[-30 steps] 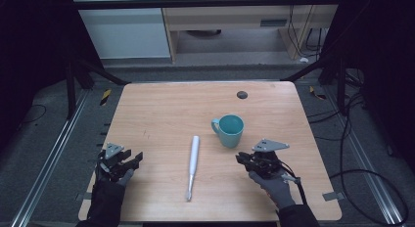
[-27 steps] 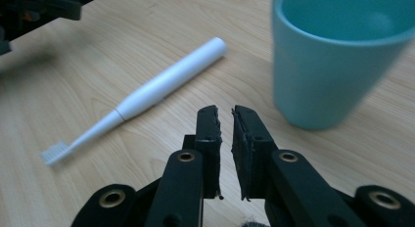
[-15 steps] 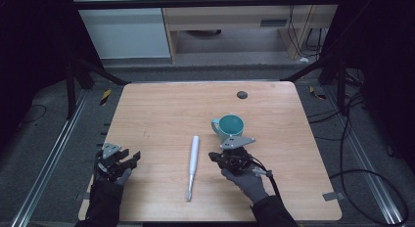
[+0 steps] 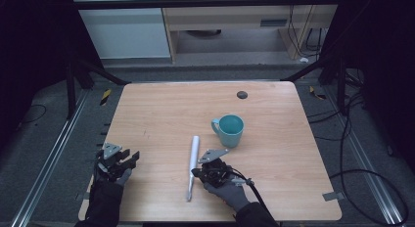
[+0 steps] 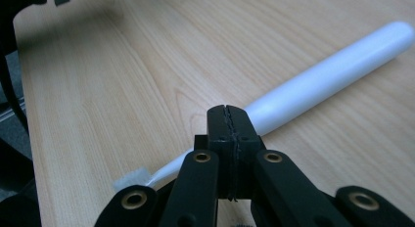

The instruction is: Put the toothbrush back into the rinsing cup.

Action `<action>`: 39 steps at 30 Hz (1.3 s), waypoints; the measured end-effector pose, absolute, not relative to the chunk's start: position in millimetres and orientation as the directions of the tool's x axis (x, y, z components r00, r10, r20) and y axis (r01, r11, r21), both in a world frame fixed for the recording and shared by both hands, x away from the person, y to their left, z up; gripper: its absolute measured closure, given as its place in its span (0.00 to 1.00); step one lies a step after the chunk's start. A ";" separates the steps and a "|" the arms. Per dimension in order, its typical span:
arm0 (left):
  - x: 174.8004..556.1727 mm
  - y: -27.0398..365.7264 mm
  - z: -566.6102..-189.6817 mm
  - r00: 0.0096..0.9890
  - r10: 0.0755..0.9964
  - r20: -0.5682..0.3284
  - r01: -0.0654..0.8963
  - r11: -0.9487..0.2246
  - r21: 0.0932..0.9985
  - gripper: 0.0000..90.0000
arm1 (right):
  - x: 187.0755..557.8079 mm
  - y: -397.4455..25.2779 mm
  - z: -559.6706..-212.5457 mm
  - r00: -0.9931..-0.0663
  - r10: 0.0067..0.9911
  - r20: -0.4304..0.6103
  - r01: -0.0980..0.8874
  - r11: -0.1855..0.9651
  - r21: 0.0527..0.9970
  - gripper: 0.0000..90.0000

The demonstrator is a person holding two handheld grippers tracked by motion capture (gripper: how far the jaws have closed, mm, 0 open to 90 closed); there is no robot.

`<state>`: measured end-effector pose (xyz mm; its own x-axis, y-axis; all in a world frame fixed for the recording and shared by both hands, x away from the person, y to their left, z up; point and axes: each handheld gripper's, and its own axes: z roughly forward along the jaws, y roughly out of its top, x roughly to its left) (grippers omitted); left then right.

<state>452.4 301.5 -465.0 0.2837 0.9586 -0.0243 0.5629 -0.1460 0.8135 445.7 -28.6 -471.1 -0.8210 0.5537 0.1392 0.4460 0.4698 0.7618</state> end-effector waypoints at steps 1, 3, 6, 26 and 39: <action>452.5 301.3 -465.3 0.283 0.959 -0.027 0.563 -0.144 0.814 0.63 | 445.0 -26.7 -474.0 -0.821 0.554 0.140 0.449 0.474 0.758 1.00; 452.5 301.4 -465.5 0.282 0.959 -0.028 0.563 -0.142 0.814 0.63 | 442.5 -23.5 -482.0 -0.820 0.560 0.120 0.450 0.500 0.740 1.00; 452.8 302.0 -465.8 0.281 0.959 -0.030 0.565 -0.140 0.813 0.63 | 440.1 -23.0 -488.5 -0.819 0.559 0.127 0.458 0.504 0.733 1.00; 454.6 304.1 -468.7 0.277 0.960 -0.046 0.566 -0.124 0.815 0.58 | 436.2 11.9 -500.4 -0.837 0.526 0.152 0.454 0.512 0.729 1.00; 455.0 304.8 -469.6 0.275 0.961 -0.044 0.574 -0.127 0.809 0.57 | 443.5 13.2 -489.8 -0.820 0.548 0.166 0.461 0.460 0.759 1.00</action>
